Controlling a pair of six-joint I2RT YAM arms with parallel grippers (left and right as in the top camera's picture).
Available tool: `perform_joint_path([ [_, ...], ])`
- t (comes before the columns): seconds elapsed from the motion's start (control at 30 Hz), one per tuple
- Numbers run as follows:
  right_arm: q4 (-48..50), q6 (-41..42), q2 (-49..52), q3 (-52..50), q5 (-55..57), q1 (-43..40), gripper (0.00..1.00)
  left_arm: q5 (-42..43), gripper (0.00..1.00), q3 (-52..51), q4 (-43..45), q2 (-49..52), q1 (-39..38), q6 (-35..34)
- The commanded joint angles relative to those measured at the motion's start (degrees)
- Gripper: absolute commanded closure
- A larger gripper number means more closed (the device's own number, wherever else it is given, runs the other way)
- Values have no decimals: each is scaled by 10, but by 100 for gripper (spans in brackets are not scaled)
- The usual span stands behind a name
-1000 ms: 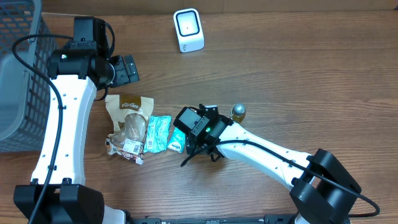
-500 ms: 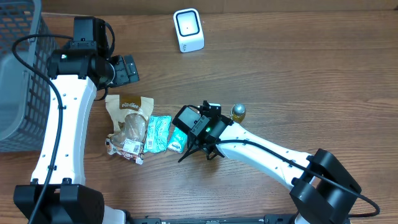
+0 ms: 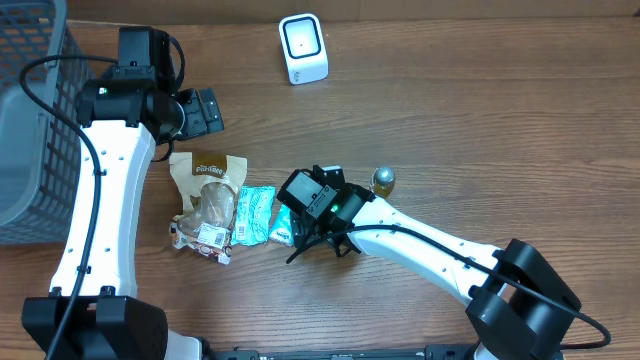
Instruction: Scan the item barcode
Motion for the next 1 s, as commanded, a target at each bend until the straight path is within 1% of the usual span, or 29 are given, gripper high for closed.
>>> perform_joint_path([
  [0.0,2,19,0,-1,0,1,0,-5,0,7,2,-3,1,9],
  [0.07,-26,18,-2,14,2,-2,0,-5,0,7,2,-3,1,9],
  [0.17,-93,19,-7,63,-1,-17,0,-5,1,7,2,-3,1,9],
  [0.3,-141,18,-10,126,-47,-44,0,-5,0,7,2,-3,1,9],
  [0.4,-136,18,-10,139,-90,-65,0,-5,0,7,2,-3,1,9],
  [0.53,-137,18,-10,139,-113,-87,0,-5,0,7,2,-3,1,9],
  [0.97,-136,18,-10,139,-115,-92,0,-5,0,7,2,-3,1,9],
])
